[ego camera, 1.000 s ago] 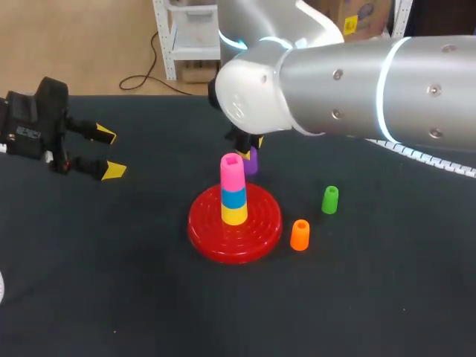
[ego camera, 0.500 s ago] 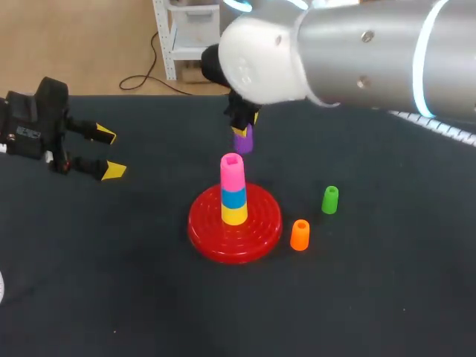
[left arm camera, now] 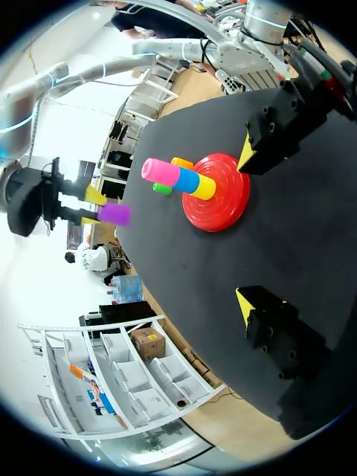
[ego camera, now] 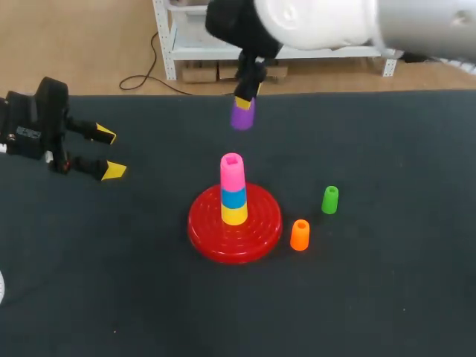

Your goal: Pick up and stack the cylinders on the red base in this order: pink,purple,orange,green

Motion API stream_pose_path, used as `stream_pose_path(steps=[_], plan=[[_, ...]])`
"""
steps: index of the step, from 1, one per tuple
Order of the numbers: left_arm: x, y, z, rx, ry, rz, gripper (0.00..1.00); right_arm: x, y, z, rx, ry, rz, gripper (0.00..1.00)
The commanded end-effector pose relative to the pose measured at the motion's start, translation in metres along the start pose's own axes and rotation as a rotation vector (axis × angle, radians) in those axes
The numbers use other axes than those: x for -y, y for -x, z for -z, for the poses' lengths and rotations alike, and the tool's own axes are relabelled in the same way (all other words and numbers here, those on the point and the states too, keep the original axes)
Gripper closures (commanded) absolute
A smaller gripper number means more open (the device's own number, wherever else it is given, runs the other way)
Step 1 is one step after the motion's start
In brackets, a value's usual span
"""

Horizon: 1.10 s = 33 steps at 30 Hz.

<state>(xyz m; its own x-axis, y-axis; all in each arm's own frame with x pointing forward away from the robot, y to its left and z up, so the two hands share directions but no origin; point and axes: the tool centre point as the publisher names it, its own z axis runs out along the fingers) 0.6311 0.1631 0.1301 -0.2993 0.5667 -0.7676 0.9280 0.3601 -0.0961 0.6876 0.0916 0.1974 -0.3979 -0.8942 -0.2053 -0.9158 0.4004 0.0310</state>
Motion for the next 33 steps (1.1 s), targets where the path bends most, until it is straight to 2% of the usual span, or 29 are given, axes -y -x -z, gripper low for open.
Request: stream_pose_path(steps=[1, 13, 19, 24, 27, 33], plan=[[0.000, -0.001, 0.000, 0.005, 0.001, -0.002, 0.00, -0.004, -0.008, 0.001, 0.083, -0.009, 0.000, 1.00], [0.000, -0.001, 0.000, 0.005, 0.001, -0.002, 0.00, -0.004, -0.008, 0.001, 0.083, -0.009, 0.000, 1.00], [0.000, -0.001, 0.000, 0.005, 0.001, -0.002, 0.00, -0.005, 0.000, 0.022, -0.014, -0.036, 0.022, 1.00], [0.000, -0.001, 0.000, 0.005, 0.001, -0.002, 0.00, -0.022, 0.009, 0.036, -0.087, -0.046, 0.096, 1.00], [0.000, -0.001, 0.000, 0.005, 0.001, -0.002, 0.00, -0.037, 0.012, 0.035, -0.137, -0.056, 0.155, 1.00], [0.000, -0.001, 0.000, 0.005, 0.001, -0.002, 0.00, -0.055, 0.009, 0.029, -0.181, -0.053, 0.220, 1.00]])
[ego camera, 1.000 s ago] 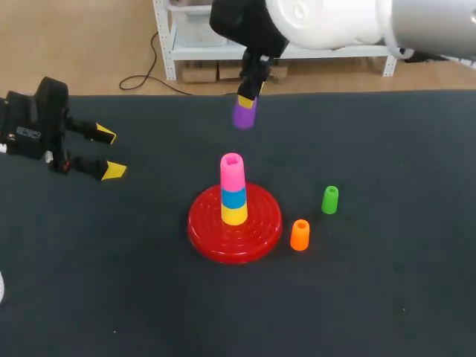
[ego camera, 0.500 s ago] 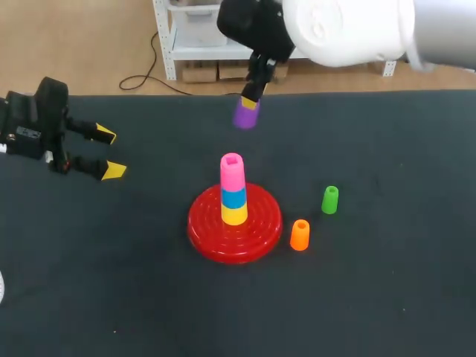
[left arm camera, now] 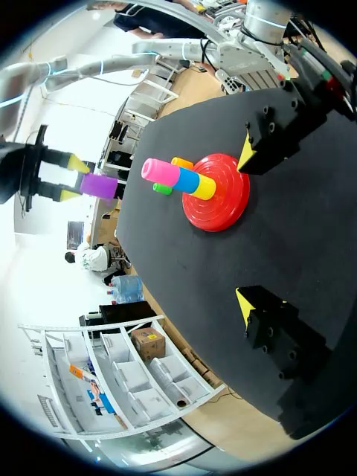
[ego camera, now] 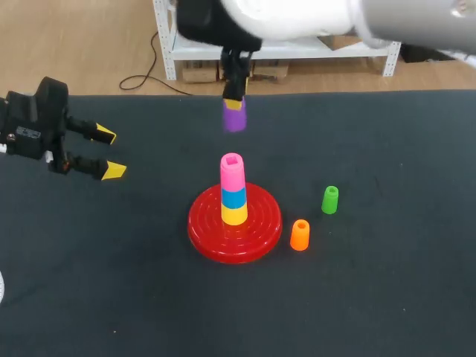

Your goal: Pick up and stack the cylinders on the red base in this order: pink,purple,orange,green

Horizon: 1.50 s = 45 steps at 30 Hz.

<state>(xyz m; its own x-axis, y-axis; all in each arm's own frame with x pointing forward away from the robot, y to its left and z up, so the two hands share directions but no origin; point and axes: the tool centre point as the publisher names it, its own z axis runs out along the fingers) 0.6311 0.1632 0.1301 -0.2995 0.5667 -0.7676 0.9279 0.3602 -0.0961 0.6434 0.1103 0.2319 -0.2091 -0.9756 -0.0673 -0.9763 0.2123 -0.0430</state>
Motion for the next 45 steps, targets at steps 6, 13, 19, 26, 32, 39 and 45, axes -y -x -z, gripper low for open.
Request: stream_pose_path(steps=[6, 13, 19, 26, 32, 39, 45], plan=[[0.000, -0.001, 0.000, 0.005, 0.001, -0.002, 0.00, -0.016, -0.003, -0.009, -0.051, 0.020, 0.037, 1.00], [0.000, -0.001, 0.000, 0.005, 0.001, -0.002, 0.00, -0.033, -0.009, -0.012, -0.052, 0.049, 0.080, 1.00], [0.000, -0.001, 0.000, 0.005, 0.001, -0.002, 0.00, -0.044, -0.012, -0.017, -0.050, 0.068, 0.105, 1.00], [0.000, -0.001, 0.000, 0.005, 0.001, -0.002, 0.00, -0.048, -0.013, -0.024, -0.040, 0.078, 0.121, 1.00], [0.000, -0.001, 0.000, 0.005, 0.001, -0.002, 0.00, -0.045, -0.007, -0.035, -0.046, 0.067, 0.141, 1.00], [0.000, -0.001, 0.000, 0.005, 0.001, -0.002, 0.00, -0.042, -0.006, -0.036, -0.046, 0.051, 0.152, 1.00], [0.000, -0.001, 0.000, 0.005, 0.001, -0.002, 0.00, -0.039, -0.006, -0.039, -0.056, 0.036, 0.149, 1.00]])
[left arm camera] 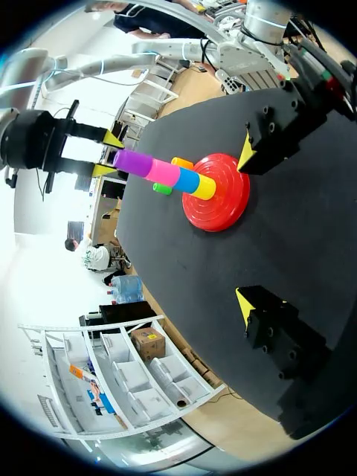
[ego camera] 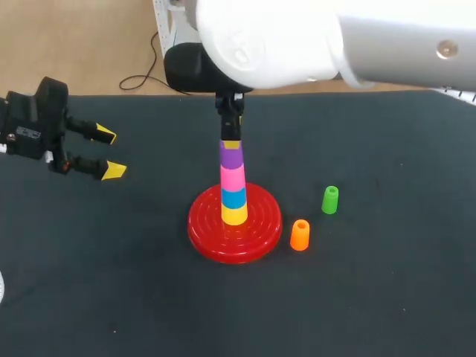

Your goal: Pick up and stack the cylinders on the red base in this order: pink,purple,orange,green

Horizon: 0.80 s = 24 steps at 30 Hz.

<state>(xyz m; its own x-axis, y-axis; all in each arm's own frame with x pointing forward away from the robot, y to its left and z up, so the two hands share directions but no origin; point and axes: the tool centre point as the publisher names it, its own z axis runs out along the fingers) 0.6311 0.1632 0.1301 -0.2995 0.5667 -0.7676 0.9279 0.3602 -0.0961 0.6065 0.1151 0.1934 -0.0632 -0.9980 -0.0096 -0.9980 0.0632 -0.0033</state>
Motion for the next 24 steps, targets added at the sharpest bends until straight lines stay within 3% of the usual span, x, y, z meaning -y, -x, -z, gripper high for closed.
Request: stream_pose_path(steps=[1, 24], plan=[[0.000, -0.001, 0.000, 0.005, 0.001, -0.002, 0.00, 0.000, 0.000, -0.002, -0.002, -0.009, 0.000, 1.00], [0.000, -0.001, 0.000, 0.005, 0.001, -0.002, 0.00, -0.008, -0.003, -0.019, -0.022, -0.016, -0.004, 1.00]])
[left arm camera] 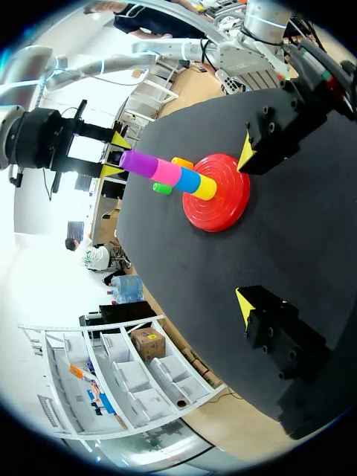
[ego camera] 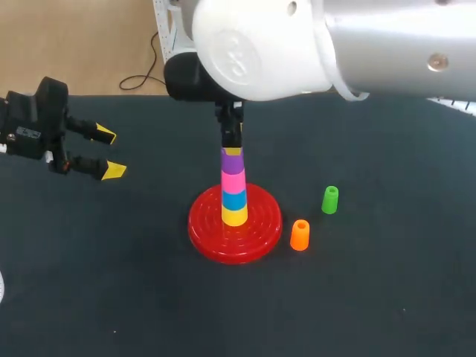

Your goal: Pick up and stack the cylinders on the red base in this order: pink,purple,orange,green

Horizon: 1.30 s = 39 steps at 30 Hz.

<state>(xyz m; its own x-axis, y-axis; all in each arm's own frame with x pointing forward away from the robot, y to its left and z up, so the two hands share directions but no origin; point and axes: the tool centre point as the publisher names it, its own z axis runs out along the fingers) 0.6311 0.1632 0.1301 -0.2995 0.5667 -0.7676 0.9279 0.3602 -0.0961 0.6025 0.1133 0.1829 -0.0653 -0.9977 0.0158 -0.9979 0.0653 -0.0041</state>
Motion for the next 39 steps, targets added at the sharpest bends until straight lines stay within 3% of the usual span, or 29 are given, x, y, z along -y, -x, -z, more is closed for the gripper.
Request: stream_pose_path(steps=[1, 2, 3, 4, 9, 13, 18, 23, 27, 31, 39], plan=[[0.000, -0.001, 0.000, 0.005, 0.001, -0.002, 0.00, -0.004, 0.000, -0.006, 0.003, -0.019, -0.005, 1.00], [0.000, -0.001, 0.000, 0.005, 0.001, -0.002, 0.00, -0.002, 0.001, -0.001, 0.012, -0.029, -0.014, 0.92], [0.000, -0.001, 0.000, 0.005, 0.001, -0.002, 0.00, -0.001, 0.000, 0.005, 0.022, -0.044, -0.013, 0.58], [0.000, -0.001, 0.000, 0.005, 0.001, -0.002, 0.00, -0.001, -0.001, 0.013, 0.039, -0.062, -0.015, 0.00], [0.000, -0.001, 0.000, 0.005, 0.001, -0.002, 0.00, 0.000, -0.020, 0.044, 0.110, -0.125, 0.010, 0.00], [0.000, -0.001, 0.000, 0.005, 0.001, -0.002, 0.00, -0.003, -0.047, 0.046, 0.126, -0.153, 0.017, 0.00], [0.000, -0.001, 0.000, 0.005, 0.001, -0.002, 0.00, -0.016, -0.079, 0.027, 0.148, -0.153, 0.034, 0.00], [0.000, -0.001, 0.000, 0.005, 0.001, -0.002, 0.00, -0.032, -0.098, -0.003, 0.126, -0.119, 0.060, 0.00], [0.000, -0.001, 0.000, 0.005, 0.001, -0.002, 0.00, -0.041, -0.105, -0.029, 0.089, -0.110, 0.064, 0.00], [0.000, -0.001, 0.000, 0.005, 0.001, -0.002, 0.00, -0.046, -0.111, -0.059, -0.015, -0.094, 0.077, 0.00], [0.000, -0.001, 0.000, 0.005, 0.001, -0.002, 0.00, -0.046, -0.111, -0.059, -0.015, -0.094, 0.077, 0.00]])
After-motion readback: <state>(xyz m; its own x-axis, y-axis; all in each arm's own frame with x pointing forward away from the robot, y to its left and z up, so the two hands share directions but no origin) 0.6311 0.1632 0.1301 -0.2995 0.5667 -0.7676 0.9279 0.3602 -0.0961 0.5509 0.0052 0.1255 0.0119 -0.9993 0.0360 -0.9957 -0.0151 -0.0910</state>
